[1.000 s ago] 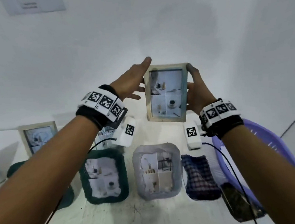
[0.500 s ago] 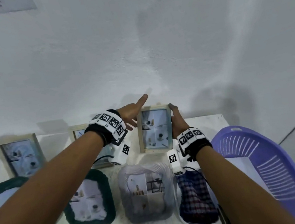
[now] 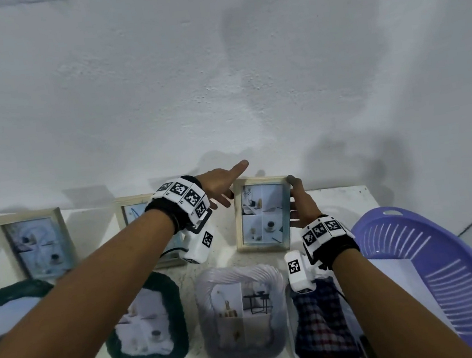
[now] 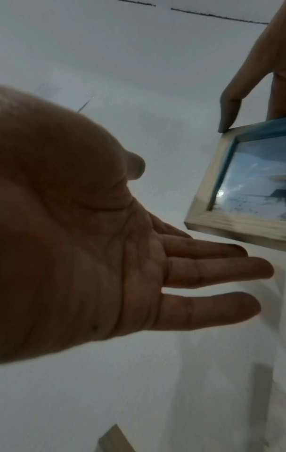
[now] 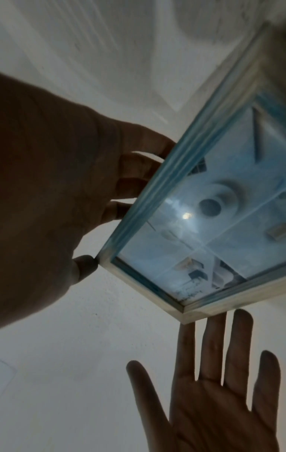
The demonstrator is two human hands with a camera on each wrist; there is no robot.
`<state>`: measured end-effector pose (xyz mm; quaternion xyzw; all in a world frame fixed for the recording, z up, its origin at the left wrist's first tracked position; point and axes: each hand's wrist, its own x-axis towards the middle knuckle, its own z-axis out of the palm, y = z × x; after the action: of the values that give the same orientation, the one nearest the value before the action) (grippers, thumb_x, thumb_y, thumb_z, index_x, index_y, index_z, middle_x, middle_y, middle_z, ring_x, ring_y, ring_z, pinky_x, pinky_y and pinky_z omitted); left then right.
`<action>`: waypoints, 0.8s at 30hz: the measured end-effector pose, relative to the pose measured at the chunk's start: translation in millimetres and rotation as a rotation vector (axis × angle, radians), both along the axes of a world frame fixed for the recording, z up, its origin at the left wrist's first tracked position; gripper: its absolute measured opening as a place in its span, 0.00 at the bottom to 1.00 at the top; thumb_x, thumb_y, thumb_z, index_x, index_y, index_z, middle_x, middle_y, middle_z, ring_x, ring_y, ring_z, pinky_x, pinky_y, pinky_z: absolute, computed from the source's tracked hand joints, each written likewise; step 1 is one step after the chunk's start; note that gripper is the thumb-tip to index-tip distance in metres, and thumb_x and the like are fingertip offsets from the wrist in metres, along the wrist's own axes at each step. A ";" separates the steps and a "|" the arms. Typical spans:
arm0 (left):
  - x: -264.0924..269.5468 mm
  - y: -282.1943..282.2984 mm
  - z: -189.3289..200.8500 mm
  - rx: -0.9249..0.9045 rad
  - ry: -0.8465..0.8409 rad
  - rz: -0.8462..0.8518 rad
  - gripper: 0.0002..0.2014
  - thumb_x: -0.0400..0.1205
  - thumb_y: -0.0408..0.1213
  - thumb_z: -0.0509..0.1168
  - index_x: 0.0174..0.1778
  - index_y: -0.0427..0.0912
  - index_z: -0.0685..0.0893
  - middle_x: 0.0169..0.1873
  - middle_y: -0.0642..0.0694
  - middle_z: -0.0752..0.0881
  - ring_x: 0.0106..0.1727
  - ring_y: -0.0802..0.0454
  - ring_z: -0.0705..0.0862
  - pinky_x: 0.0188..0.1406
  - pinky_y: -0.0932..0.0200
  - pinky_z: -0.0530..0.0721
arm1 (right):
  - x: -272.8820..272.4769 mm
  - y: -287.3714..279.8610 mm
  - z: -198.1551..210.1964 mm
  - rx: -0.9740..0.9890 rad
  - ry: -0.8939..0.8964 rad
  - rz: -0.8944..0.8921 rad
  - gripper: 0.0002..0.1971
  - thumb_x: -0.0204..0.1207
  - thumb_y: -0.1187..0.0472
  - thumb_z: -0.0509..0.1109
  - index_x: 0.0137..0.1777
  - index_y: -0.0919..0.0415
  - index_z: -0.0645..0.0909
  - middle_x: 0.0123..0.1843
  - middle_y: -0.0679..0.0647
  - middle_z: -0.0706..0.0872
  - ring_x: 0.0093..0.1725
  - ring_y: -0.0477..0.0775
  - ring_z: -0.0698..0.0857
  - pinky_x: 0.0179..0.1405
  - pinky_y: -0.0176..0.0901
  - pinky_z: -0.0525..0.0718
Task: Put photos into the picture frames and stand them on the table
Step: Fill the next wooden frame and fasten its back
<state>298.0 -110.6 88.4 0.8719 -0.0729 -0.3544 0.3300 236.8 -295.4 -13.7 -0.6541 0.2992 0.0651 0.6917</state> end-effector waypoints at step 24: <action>26.5 205.7 27.2 0.417 -0.345 -0.008 0.22 0.84 0.38 0.68 0.73 0.33 0.78 0.68 0.37 0.81 0.61 0.40 0.86 0.51 0.54 0.82 | 58.8 190.7 138.2 -0.815 -0.143 0.867 0.21 0.82 0.57 0.63 0.64 0.77 0.78 0.55 0.72 0.86 0.48 0.69 0.90 0.57 0.63 0.86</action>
<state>324.5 95.1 115.5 0.9682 -0.0569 -0.2093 0.1247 295.6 -104.7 124.5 -0.9319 -0.0412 0.1773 0.3138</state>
